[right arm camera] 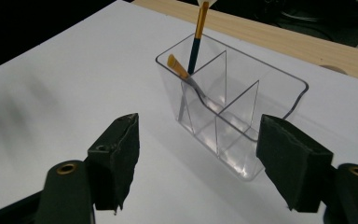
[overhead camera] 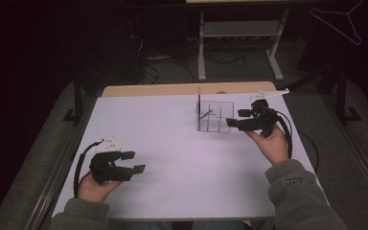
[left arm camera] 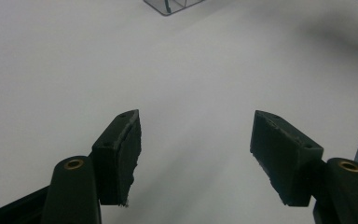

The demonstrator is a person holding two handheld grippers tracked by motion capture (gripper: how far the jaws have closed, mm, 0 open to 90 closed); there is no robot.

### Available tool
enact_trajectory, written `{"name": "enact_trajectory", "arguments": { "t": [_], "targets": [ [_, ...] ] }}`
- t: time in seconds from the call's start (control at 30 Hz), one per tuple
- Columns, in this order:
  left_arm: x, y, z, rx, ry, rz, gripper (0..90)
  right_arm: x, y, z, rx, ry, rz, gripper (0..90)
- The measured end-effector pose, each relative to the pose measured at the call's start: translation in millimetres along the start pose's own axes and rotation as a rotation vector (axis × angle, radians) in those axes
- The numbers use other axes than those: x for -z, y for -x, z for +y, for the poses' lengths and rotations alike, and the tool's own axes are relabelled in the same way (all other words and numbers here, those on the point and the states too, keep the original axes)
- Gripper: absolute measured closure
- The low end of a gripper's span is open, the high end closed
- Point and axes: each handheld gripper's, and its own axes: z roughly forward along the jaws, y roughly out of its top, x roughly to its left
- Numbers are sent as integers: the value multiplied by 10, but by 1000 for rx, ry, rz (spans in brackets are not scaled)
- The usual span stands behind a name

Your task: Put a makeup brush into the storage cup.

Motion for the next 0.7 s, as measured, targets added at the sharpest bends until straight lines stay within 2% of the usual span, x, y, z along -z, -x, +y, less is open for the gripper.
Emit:
{"name": "enact_trajectory", "arguments": {
  "t": [0.1, 0.33, 0.43, 0.63, 0.7],
  "targets": [
    [11, -10, -4, -12, 4, 10, 327, 15, -20, -47, 6, -6, 4, 278],
    [6, -15, -19, -3, 5, 26, 306, 32, -60, -188, 16, -14, 16, 265],
    [8, -15, -26, -4, 4, 35, 297, 56, -73, -243, 4, -24, 21, 261],
    [22, -41, -38, -18, -5, 48, 288, 115, -107, -339, 17, -22, 13, 260],
    [15, -29, -41, -3, 0, 48, 287, 129, -110, -375, 13, -30, 15, 255]
  ]
}}
